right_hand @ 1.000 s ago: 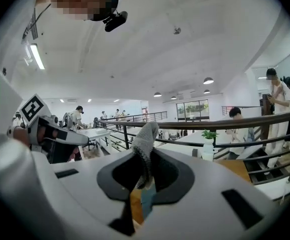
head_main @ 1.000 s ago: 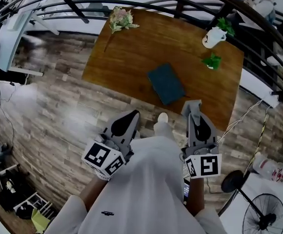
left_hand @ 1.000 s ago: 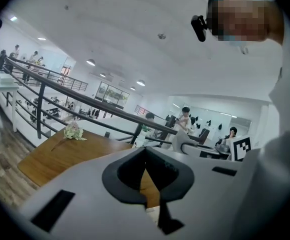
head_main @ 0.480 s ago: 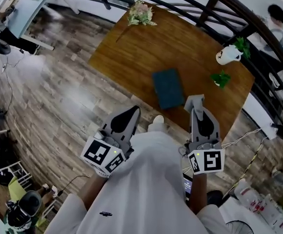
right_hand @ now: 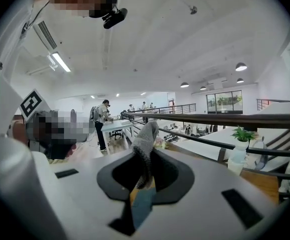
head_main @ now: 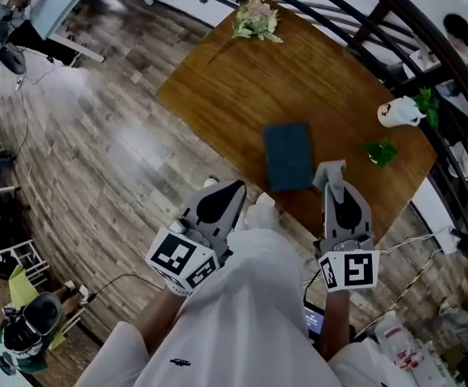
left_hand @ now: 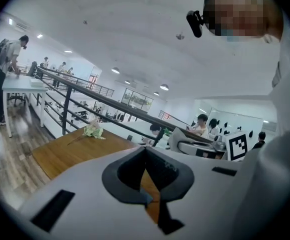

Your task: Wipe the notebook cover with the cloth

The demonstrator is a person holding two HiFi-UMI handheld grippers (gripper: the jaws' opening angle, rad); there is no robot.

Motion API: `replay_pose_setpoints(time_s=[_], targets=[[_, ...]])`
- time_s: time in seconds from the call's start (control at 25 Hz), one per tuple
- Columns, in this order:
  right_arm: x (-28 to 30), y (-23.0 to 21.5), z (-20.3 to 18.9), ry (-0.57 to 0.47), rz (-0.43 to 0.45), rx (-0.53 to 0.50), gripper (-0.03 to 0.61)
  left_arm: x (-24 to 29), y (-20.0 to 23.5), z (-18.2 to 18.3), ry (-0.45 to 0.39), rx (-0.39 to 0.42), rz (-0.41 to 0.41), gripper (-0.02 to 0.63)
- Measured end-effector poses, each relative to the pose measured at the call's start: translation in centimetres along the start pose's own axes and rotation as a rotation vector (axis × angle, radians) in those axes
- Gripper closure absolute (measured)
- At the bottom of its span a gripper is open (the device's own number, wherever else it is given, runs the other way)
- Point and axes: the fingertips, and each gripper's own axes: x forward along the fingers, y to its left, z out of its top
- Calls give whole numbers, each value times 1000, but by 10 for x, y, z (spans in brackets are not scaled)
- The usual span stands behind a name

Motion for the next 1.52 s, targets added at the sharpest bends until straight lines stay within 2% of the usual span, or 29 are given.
replay_pose_setpoints(time_s=[0.36, 0.76, 1.04, 1.28, 1.52], targets=[[46, -30, -21, 56, 48, -1, 535, 51, 19, -24, 87, -20, 7, 595], [99, -38, -65, 140, 136, -31, 535, 94, 49, -62, 149, -57, 47, 595], [126, -36, -84, 172, 225, -118, 535, 119, 67, -91, 183, -93, 54, 595], [141, -49, -108, 201, 228, -153, 535, 143, 72, -120, 228, -100, 51, 595], [160, -61, -138, 248, 264, -268, 535, 159, 78, -153, 272, -110, 66, 595]])
